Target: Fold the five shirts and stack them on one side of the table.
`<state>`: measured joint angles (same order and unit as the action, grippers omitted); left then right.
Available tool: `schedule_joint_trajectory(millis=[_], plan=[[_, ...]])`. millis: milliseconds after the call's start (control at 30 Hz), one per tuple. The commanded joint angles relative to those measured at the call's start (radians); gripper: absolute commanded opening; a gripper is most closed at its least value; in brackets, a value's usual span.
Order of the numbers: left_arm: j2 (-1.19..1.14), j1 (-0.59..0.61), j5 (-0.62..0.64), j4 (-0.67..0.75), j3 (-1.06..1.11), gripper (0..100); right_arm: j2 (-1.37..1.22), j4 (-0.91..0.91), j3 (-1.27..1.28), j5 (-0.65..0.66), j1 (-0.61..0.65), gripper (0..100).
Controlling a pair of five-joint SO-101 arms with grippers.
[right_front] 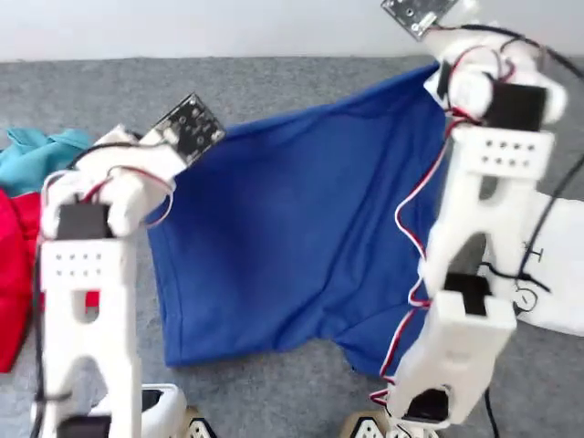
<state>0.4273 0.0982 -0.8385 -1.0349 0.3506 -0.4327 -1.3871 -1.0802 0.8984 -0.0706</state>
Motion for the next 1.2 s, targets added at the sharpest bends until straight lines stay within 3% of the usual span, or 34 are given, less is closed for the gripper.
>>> schedule_joint_trajectory(millis=[0,300,433,800,1167], plan=[[-0.130,0.006,-0.006,0.121,-0.041,1,-0.064,0.160,-0.005,-0.005,0.004,0.9],[-0.505,0.021,-0.008,0.135,-0.418,1,-0.232,0.467,-0.005,0.058,0.028,0.9],[-0.615,0.023,-0.012,0.038,-0.579,1,-0.278,0.545,-0.005,0.060,0.038,0.9],[-0.766,0.025,-0.195,-0.189,-0.952,1,-0.325,0.556,-0.006,0.061,0.033,0.9],[-0.806,0.038,-0.199,-0.316,-1.035,1,-0.314,0.526,-0.009,0.060,0.036,0.9]])
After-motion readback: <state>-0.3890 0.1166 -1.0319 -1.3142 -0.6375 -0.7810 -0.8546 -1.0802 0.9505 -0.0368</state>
